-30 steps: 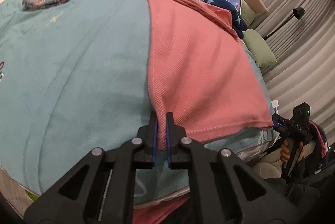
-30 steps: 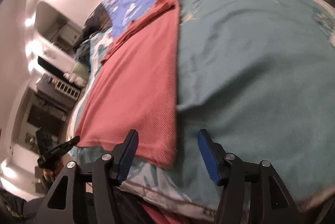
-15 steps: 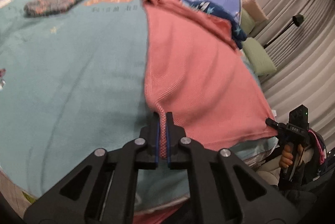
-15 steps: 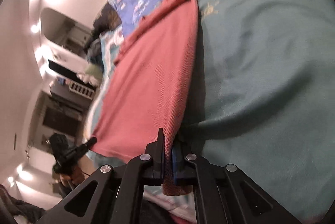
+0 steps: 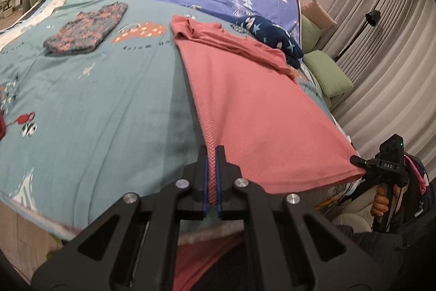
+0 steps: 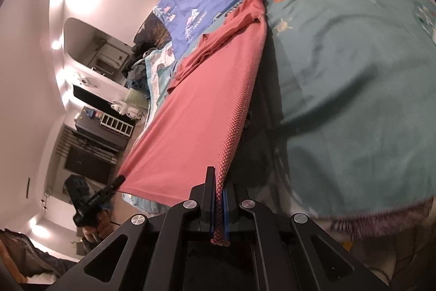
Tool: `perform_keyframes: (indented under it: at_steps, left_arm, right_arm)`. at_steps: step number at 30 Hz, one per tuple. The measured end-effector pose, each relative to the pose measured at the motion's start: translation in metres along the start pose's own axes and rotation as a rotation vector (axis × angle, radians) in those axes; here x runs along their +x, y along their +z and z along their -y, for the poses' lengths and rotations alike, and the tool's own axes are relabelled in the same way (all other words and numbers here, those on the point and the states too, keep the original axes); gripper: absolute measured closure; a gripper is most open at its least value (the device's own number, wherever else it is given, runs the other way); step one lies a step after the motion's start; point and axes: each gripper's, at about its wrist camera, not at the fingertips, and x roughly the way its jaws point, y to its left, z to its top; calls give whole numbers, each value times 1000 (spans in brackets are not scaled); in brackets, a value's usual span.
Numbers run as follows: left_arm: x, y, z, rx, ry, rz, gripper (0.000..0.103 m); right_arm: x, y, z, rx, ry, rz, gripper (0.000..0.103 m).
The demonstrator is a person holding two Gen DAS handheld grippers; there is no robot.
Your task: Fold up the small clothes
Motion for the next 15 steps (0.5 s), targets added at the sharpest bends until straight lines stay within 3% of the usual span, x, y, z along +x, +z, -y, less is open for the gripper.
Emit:
perform_keyframes:
  at_steps: [6, 11, 14, 15]
  left_arm:
    - [-8, -13, 7, 53, 25, -21, 97]
    - [15, -15, 0, 59, 101, -78, 97]
    - [13, -10, -13, 43, 170, -85, 93]
    - [8, -3, -17, 38, 189, -62, 86]
  right_arm:
    - [-3, -11, -2, -31, -86, 1, 99]
    - [15, -7, 12, -28, -251, -71, 84]
    - [1, 4, 14, -34, -309, -14, 82]
    - [-7, 11, 10, -55, -332, 32, 77]
